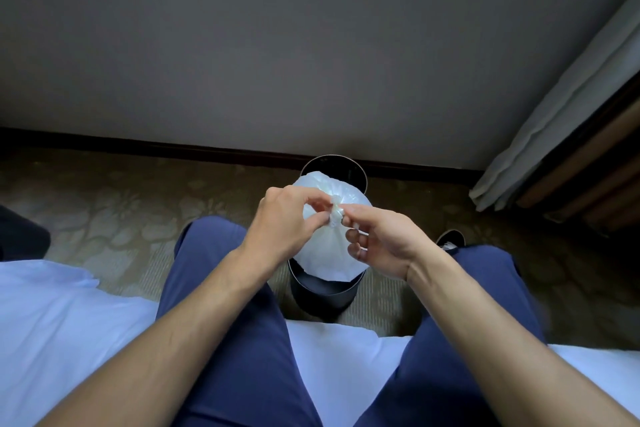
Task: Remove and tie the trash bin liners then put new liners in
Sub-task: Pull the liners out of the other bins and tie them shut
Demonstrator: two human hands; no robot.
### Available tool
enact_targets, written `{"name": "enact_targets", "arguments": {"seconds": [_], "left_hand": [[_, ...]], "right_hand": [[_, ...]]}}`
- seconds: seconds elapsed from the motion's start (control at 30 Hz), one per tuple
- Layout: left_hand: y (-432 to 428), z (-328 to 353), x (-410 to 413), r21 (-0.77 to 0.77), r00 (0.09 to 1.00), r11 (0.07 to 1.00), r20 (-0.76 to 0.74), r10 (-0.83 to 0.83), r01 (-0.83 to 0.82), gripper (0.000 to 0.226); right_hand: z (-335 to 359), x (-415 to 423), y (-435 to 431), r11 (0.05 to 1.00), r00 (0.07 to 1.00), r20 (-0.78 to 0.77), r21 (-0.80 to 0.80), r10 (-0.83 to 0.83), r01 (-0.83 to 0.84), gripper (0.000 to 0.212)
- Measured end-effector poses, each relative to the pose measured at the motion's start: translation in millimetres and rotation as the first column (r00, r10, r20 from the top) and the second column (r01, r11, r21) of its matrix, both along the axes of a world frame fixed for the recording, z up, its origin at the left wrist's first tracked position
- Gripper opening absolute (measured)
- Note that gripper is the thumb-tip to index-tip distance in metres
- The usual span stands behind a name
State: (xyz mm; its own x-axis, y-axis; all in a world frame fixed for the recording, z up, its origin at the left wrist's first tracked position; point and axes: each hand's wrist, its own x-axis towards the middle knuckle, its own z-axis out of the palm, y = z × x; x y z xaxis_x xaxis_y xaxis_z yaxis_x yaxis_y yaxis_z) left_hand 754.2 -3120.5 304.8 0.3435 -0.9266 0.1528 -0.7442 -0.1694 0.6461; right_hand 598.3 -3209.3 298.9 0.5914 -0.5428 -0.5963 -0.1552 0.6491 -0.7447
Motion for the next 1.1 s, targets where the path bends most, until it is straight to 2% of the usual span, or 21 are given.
{"name": "enact_targets", "arguments": {"seconds": [0.07,0.13,0.17,0.2,0.27,0.37,0.47,0.53,0.57,0.6,0.67,0.7,0.73,0.87,1.0,1.07,1.1], "left_hand": [[-2.8,-3.3,5.1,-0.054,0.996,0.998,0.087,-0.025,0.029,0.016],[-2.5,-6.6,9.8,-0.131,0.979,0.990,0.200,-0.033,0.060,0.011],[-1.2,-7.7,9.9,-0.156,0.963,0.984,0.266,-0.047,0.091,0.008],[0.3,-8.8,9.1,-0.166,0.942,0.978,0.328,-0.067,0.128,0.008],[3.2,-12.3,5.9,-0.166,0.909,0.966,0.400,-0.116,0.196,0.014],[6.8,-11.7,0.1,-0.187,0.916,0.960,0.380,-0.126,0.209,0.014],[8.6,-9.2,-6.5,-0.229,0.939,0.953,0.324,-0.117,0.198,0.011],[8.4,-3.8,-11.4,-0.249,0.974,0.955,0.196,-0.115,0.163,0.005],[7.9,0.1,-13.6,-0.260,0.988,0.956,0.110,-0.110,0.135,0.003],[7.8,4.9,-15.5,-0.266,0.994,0.958,0.021,-0.105,0.106,0.004],[7.6,15.2,-19.6,-0.257,0.980,0.963,-0.158,-0.120,0.077,0.007],[7.7,21.3,-21.8,-0.254,0.961,0.964,-0.241,-0.138,0.075,0.007],[7.6,27.1,-23.4,-0.252,0.936,0.965,-0.316,-0.157,0.077,0.007],[4.9,40.5,-21.5,-0.185,0.799,0.974,-0.562,-0.214,0.131,0.005],[4.2,55.7,-15.4,-0.115,0.686,0.967,-0.686,-0.243,0.228,0.006],[4.9,64.1,-14.0,-0.109,0.680,0.962,-0.688,-0.253,0.249,0.004],[5.1,67.2,-13.6,-0.112,0.710,0.962,-0.655,-0.259,0.247,0.003]], "right_hand": [[-2.5,-2.7,0.9,0.998,1.000,0.002,-0.061,0.004,-0.004,0.018],[1.4,-5.8,1.9,0.962,0.997,-0.050,-0.265,0.051,-0.062,0.018],[4.7,-7.7,1.9,0.897,0.990,-0.118,-0.425,0.078,-0.122,0.017],[6.4,-9.4,0.6,0.789,0.974,-0.207,-0.583,0.088,-0.195,0.015],[9.1,-11.5,-2.1,0.562,0.937,-0.342,-0.762,0.072,-0.322,0.013],[11.2,-12.9,-3.8,0.406,0.902,-0.427,-0.814,0.067,-0.416,0.016],[14.4,-15.1,-2.7,0.335,0.903,-0.426,-0.844,0.053,-0.418,0.017],[17.5,-15.1,-2.3,0.297,0.906,-0.422,-0.860,0.040,-0.414,0.014],[18.6,-14.4,-2.8,0.305,0.913,-0.407,-0.866,0.031,-0.396,0.013],[18.3,-13.1,-3.7,0.377,0.937,-0.347,-0.863,0.042,-0.337,0.013],[20.4,-11.7,-2.1,0.655,0.990,-0.094,-0.743,0.106,-0.141,0.017],[22.8,-11.4,-0.5,0.752,0.993,0.026,-0.655,0.118,-0.073,0.018],[25.5,-11.7,0.7,0.797,0.986,0.103,-0.602,0.130,-0.042,0.019],[36.2,-15.0,-2.7,0.767,0.954,0.186,-0.639,0.234,-0.064,0.020],[41.0,-16.7,-8.0,0.721,0.935,0.237,-0.693,0.265,-0.029,0.019],[43.0,-15.2,-8.5,0.701,0.932,0.247,-0.713,0.264,-0.010,0.020],[44.2,-13.9,-8.6,0.710,0.928,0.258,-0.704,0.270,-0.011,0.021]]}}
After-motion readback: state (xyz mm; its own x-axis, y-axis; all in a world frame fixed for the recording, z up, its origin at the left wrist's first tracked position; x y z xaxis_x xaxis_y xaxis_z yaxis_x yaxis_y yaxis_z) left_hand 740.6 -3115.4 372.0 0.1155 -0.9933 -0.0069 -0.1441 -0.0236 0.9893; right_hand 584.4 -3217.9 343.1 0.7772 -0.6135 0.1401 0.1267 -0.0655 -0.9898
